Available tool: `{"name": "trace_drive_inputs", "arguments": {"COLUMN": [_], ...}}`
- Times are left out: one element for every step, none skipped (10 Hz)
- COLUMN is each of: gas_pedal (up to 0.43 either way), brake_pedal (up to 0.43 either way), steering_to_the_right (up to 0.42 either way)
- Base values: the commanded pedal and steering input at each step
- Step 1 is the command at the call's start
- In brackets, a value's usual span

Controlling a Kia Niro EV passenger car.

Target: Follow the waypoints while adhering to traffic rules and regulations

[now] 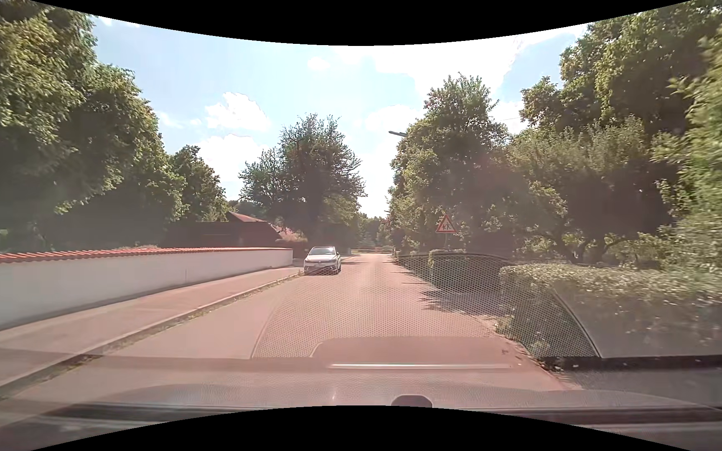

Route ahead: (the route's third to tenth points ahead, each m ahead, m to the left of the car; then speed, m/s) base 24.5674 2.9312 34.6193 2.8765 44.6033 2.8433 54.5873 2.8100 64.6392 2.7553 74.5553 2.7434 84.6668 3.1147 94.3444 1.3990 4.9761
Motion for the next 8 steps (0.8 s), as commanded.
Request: {"name": "trace_drive_inputs", "arguments": {"gas_pedal": [0.098, 0.098, 0.098, 0.098, 0.098, 0.098, 0.098, 0.098], "brake_pedal": [0.000, 0.000, 0.000, 0.000, 0.000, 0.000, 0.000, 0.000], "steering_to_the_right": [-0.005, -0.003, -0.004, -0.004, -0.003, -0.003, -0.003, -0.003]}}
